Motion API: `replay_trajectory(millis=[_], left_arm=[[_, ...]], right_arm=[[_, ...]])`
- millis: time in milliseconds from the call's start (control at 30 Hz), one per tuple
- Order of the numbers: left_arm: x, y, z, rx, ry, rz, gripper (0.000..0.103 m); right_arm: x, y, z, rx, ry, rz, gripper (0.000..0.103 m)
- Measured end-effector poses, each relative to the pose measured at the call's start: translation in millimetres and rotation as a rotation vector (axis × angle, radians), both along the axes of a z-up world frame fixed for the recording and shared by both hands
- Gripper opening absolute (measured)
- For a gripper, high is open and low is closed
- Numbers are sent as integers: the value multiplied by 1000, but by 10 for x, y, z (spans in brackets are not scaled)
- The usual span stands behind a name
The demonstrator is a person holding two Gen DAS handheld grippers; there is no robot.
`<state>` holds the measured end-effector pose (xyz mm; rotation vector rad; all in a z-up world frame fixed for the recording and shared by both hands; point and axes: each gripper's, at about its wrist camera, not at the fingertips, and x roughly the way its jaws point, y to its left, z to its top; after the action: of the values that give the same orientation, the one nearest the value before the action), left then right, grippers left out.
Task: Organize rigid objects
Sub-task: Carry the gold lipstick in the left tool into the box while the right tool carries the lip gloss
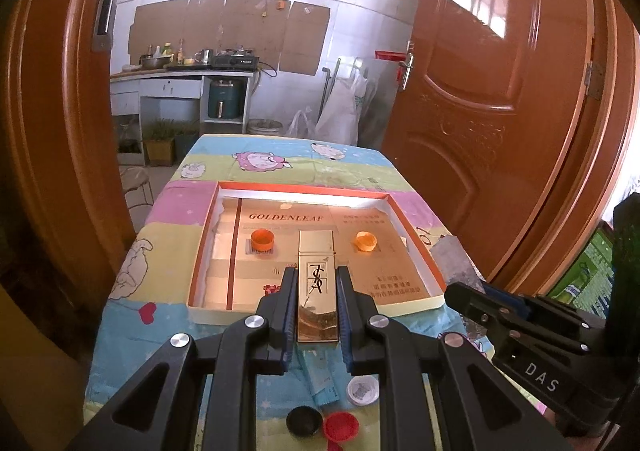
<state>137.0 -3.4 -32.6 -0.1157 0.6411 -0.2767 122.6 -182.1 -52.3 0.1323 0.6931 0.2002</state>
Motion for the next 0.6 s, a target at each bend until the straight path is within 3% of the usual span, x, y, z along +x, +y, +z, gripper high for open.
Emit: replay_trajectory(millis=[600], left_arm=[[386, -118, -57, 15, 24, 1, 18]], right_arm=[[375, -92, -85, 9, 30, -22, 20]])
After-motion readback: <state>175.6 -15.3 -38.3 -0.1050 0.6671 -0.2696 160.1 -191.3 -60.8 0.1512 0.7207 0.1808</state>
